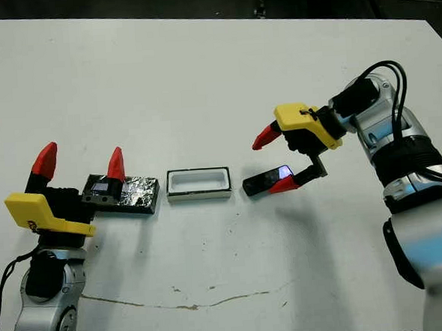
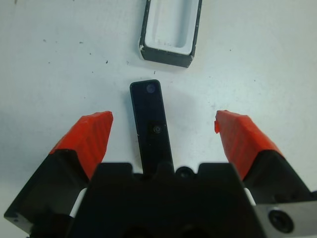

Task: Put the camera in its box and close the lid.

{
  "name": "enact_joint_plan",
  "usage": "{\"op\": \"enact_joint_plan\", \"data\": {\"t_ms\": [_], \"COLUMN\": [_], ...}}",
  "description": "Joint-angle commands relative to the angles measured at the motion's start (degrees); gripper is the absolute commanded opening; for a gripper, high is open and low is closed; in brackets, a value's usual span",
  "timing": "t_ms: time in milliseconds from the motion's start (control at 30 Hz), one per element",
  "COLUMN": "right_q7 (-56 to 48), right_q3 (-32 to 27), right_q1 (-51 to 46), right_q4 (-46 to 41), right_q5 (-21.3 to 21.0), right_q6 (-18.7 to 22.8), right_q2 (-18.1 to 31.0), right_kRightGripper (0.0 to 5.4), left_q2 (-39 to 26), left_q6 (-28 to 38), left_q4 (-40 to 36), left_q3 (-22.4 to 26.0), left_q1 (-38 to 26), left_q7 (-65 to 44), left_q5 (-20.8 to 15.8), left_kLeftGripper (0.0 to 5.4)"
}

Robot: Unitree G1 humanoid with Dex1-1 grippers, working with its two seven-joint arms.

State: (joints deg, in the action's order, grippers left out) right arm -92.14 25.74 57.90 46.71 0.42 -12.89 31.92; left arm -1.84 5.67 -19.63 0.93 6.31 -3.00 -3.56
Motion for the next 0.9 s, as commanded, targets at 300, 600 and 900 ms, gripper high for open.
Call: {"op": "enact_joint_plan", "data": {"t_ms": [300,600,900], "right_q7": [0.48,-0.27,2.04], "right_q3": [-2.08,-3.04,-3.37], "right_q1": [-4.57,-5.9,-6.95], "right_q4": [-3.53,-2.79,-3.18], "right_q5": [-2.02,-1.51,-3.09], "right_q6": [2.75,2.67,4.72], "right_q2": [-0.24,-1.07,-1.53], "right_kRightGripper": [5.39,5.39,5.1], "left_q2": [-0.08,-0.15,-0.03], "left_q6": [-0.79,-0.47,-0.58], "left_q4": [-0.06,-0.02,-0.14], "left_q3": [-0.04,-0.16,-0.33], "left_q1": [0.81,1.04,1.23], "left_q7": [0.04,0.16,-0.01], "left_q5": [-0.03,0.47,0.11], "left_kLeftGripper": [5.4,5.4,5.4]}}
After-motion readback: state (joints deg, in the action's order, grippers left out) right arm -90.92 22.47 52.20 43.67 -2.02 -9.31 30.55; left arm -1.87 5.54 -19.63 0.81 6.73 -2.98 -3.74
